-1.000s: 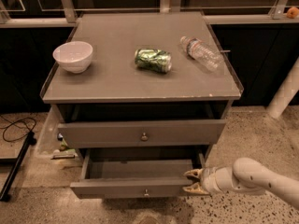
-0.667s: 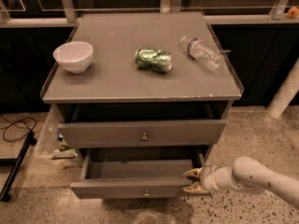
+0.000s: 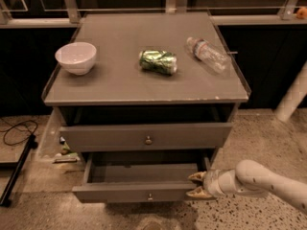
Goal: Open middle drawer
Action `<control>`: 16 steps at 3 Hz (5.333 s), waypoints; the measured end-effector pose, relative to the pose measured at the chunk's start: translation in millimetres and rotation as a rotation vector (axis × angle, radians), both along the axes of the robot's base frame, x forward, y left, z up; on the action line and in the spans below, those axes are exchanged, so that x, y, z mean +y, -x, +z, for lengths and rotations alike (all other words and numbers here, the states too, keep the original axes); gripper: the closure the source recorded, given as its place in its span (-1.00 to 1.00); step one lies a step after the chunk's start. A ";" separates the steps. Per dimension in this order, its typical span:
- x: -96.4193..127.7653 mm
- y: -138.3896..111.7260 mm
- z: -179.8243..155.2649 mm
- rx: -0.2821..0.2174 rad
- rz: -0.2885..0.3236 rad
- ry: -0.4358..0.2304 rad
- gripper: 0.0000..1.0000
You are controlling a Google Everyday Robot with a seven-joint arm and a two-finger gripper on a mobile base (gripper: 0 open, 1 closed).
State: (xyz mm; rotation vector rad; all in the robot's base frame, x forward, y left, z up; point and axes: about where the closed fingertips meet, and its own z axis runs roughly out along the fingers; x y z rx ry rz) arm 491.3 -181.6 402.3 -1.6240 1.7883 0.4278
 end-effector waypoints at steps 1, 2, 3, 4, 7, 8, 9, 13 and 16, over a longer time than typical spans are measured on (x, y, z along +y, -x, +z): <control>6.5 1.3 -10.9 0.027 -0.010 -0.004 -0.92; 6.5 1.3 -10.9 0.028 -0.010 -0.005 1.00; 6.2 2.8 -10.9 0.029 -0.009 -0.004 1.00; 0.7 14.6 -9.2 0.032 -0.003 -0.004 1.00; 1.6 20.7 -8.9 0.039 -0.009 -0.009 1.00; 0.9 25.0 -9.2 0.043 -0.015 -0.013 1.00; 2.3 24.7 -8.2 0.043 -0.015 -0.013 0.62; -2.2 48.8 -14.2 0.054 0.001 -0.035 0.25; -4.4 60.1 -8.6 0.052 0.000 -0.038 1.00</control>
Offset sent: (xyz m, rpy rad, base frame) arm -0.0012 0.0064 -0.0108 0.0043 0.0272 -0.0099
